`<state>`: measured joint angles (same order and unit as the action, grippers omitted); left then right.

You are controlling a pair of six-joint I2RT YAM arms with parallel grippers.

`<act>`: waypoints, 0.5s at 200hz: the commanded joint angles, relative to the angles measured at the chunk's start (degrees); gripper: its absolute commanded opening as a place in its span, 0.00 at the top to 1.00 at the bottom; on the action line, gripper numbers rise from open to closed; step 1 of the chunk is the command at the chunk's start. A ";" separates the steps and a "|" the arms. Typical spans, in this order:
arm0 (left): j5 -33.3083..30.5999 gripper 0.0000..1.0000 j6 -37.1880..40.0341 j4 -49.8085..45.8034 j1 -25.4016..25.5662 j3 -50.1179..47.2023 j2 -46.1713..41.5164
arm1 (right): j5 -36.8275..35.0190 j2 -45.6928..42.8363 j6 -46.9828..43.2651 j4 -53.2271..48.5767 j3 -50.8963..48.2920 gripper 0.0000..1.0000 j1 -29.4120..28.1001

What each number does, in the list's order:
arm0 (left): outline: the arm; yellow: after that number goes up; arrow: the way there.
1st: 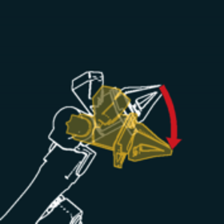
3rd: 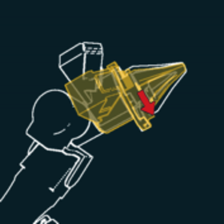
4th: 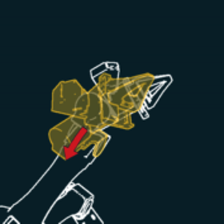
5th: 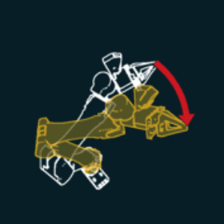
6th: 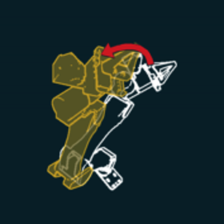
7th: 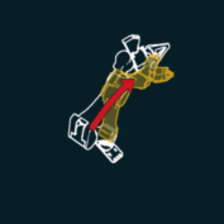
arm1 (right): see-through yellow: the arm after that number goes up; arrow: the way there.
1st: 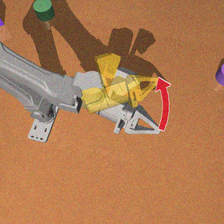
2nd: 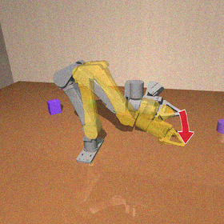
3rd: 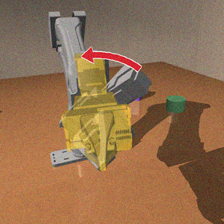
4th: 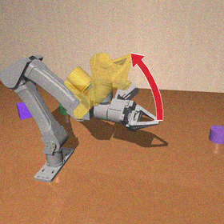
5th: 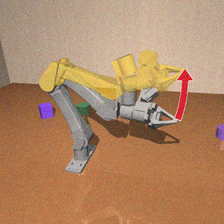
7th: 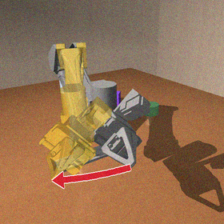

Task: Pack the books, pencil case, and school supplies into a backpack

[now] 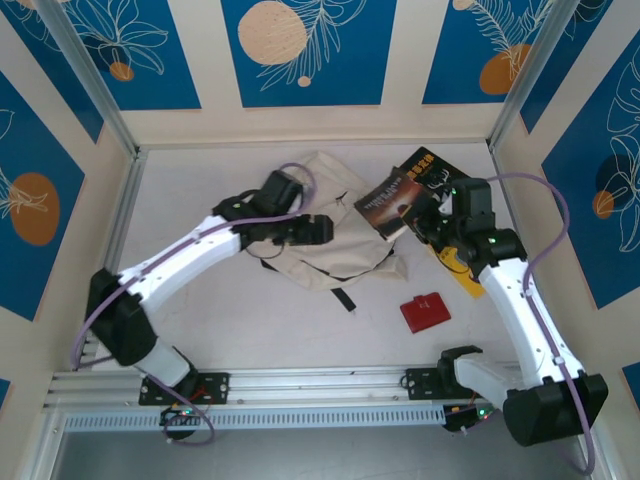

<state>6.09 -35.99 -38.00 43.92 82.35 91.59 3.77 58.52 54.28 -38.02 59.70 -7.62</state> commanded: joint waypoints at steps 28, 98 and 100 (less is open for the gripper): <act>-7.33 0.28 7.17 -11.62 9.64 18.57 18.90 | -2.24 -5.42 -8.06 -10.09 1.14 0.99 10.12; -8.97 0.35 9.11 -18.48 12.80 41.01 40.59 | -0.43 -9.23 -9.55 -12.15 -2.57 0.99 15.01; -9.16 0.35 8.99 -18.51 12.78 41.33 41.12 | -0.43 -9.26 -9.55 -12.16 -2.64 0.99 15.00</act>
<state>-0.71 -28.25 -51.68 56.73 117.99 128.70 1.89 50.89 46.61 -50.46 58.02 6.98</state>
